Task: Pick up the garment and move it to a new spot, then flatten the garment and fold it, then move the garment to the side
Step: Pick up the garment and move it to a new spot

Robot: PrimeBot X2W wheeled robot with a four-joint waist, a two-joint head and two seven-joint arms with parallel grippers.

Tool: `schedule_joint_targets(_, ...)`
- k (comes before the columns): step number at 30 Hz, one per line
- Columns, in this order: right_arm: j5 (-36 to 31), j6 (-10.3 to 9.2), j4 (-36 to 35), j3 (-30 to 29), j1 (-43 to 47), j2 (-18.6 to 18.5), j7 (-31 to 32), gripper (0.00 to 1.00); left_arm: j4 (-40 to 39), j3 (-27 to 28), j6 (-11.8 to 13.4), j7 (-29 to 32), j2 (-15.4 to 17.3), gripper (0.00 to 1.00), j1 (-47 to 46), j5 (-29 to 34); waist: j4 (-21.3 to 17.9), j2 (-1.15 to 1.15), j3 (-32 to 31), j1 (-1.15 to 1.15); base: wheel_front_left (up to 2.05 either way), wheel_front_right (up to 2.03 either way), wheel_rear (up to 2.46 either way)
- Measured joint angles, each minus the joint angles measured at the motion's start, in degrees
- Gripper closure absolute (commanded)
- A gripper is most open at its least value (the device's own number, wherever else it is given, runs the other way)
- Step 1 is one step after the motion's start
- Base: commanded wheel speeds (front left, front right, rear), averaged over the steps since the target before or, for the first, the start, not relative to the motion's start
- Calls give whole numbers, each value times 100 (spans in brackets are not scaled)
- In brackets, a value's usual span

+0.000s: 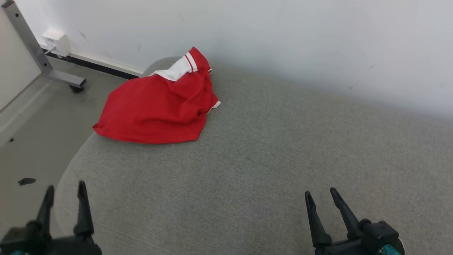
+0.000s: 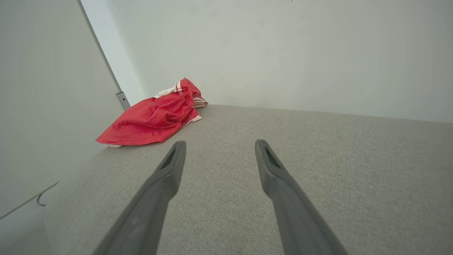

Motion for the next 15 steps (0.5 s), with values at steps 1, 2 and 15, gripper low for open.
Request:
schedule_joint_targets(1, -40, 0, 3, -29, -32, -1, 0, 0, 38, 13, -22, 0, 41, 0, -137, -59, -33, 0, 45, 0, 0, 0, 0)
schedule_joint_targets(2, -88, 0, -1, -37, -71, -2, 0, 0, 57, 41, -46, 0, 78, 0, -291, -87, -71, 0, 95, 0, 0, 0, 0)
schedule_joint_targets(15, -693, 0, -288, -470, -774, -2, 0, 0, 469, 497, -269, 98, 960, 0, -2624, -636, -1000, 1, 965, 1, 0, 0, 0)
